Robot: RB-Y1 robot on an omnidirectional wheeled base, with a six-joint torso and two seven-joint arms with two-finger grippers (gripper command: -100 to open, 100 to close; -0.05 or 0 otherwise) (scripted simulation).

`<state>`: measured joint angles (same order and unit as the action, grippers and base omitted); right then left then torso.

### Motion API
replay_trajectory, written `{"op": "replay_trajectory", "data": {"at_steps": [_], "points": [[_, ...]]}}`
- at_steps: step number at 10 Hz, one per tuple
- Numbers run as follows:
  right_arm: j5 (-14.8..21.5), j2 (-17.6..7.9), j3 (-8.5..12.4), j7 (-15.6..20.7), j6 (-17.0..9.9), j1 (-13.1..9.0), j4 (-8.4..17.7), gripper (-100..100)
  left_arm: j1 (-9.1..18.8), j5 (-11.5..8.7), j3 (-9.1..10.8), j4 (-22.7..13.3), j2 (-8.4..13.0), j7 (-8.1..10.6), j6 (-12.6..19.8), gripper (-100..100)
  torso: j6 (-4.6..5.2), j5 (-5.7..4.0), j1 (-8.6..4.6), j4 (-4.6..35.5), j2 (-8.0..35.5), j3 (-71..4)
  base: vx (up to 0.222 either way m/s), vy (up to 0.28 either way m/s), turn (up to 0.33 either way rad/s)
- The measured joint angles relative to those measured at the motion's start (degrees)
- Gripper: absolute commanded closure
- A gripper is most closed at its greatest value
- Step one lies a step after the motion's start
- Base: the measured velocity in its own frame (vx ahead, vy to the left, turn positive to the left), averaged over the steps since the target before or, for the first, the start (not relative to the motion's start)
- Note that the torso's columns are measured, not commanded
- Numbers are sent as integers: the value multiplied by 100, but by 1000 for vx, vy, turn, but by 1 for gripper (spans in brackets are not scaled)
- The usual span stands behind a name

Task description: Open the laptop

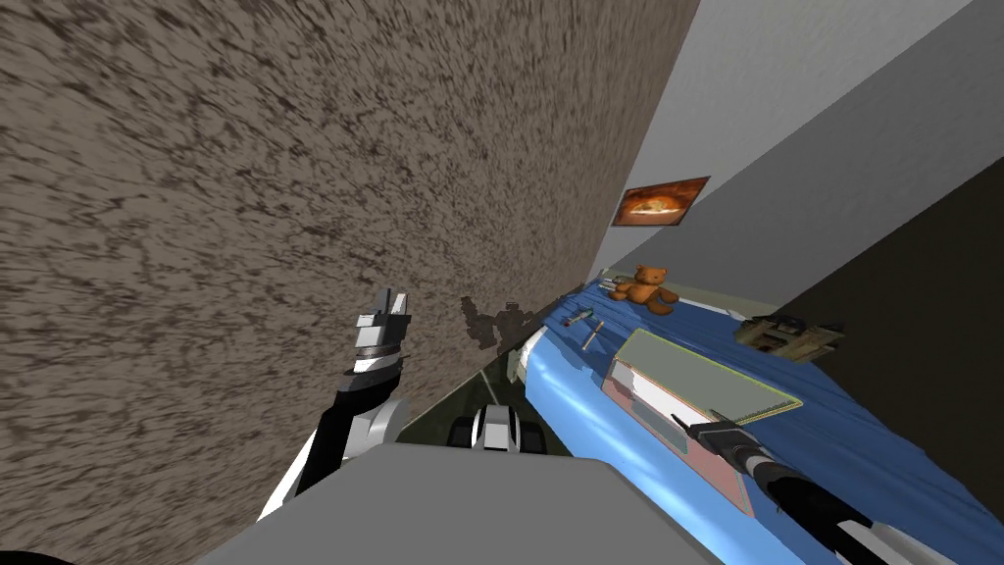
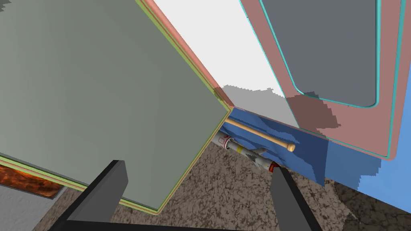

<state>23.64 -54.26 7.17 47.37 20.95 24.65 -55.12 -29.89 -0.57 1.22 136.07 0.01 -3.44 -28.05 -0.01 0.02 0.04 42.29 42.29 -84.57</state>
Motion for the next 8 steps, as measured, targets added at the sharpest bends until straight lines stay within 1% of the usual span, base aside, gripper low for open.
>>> {"op": "replay_trajectory", "data": {"at_steps": [1,2,3,4,5,6,7,8], "points": [[23,-68,-4,38,2,-26,147,-100,0,0,0,0,0,0,0,0,4,-3,-5,1,6,4,14,4,-15],[37,-84,-18,67,39,-84,308,-100,0,0,1,0,0,0,0,0,5,-4,-10,3,12,8,25,16,162],[73,-208,-53,103,47,-110,530,-100,0,0,0,0,0,0,0,0,-4,-2,-4,2,4,3,52,20,283],[117,-304,-23,208,-7,-13,657,-100,0,0,0,0,0,0,0,0,-2,-1,0,-2,-8,-4,46,1,94],[140,-379,-24,272,-12,-19,810,-100,-1,0,1,0,0,0,0,0,5,-2,-6,-3,-6,-4,54,7,141],[171,-518,-65,283,-66,16,925,-100,0,0,0,0,0,0,0,0,-1,-2,-4,-2,-6,-3,62,12,218],[240,-671,-151,345,-43,-146,1311,-100,0,0,0,0,0,0,0,0,-3,-1,-2,-2,-7,-4,60,9,238],[302,-722,-123,523,-3,-188,1669,-100,0,0,0,0,0,0,0,0,3,-2,-2,-1,-2,0,42,-2,50]]}}
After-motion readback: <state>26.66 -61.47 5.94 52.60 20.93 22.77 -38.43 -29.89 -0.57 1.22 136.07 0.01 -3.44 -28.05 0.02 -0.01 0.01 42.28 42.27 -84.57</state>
